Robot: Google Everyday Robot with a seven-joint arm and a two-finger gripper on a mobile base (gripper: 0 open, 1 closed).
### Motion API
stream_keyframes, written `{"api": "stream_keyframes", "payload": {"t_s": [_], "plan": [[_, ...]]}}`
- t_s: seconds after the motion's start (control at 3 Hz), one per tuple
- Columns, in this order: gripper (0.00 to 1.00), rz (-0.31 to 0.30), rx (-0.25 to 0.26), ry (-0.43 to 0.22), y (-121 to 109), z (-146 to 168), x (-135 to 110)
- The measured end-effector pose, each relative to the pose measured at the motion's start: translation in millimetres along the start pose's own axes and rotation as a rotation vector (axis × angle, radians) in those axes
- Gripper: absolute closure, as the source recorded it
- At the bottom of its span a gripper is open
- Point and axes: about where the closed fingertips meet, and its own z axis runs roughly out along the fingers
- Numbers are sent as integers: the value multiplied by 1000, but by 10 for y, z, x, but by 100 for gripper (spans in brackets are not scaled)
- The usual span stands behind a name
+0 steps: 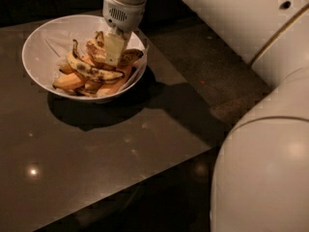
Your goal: Pick banana from white bowl
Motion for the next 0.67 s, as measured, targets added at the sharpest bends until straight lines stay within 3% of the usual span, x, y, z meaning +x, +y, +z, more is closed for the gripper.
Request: {"api": "stream_keyframes", "payload": {"t_s": [0.67], "plan": [[100, -53, 66, -95, -13, -412, 46]]}}
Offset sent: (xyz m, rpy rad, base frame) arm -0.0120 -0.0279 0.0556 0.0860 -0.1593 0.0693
